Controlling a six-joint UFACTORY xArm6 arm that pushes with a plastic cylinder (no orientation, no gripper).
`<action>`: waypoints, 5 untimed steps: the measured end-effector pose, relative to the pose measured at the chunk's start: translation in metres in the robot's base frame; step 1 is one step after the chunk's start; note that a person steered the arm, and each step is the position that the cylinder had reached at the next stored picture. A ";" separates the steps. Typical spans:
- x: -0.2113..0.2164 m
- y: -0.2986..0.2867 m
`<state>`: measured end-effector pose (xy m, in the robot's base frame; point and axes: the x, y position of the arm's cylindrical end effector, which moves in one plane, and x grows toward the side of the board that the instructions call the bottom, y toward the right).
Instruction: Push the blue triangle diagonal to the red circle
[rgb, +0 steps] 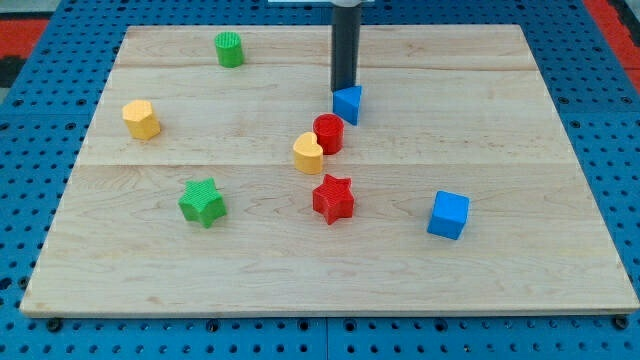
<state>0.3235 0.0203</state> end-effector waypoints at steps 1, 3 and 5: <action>-0.017 -0.001; 0.034 0.067; 0.043 -0.004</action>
<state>0.3663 0.0160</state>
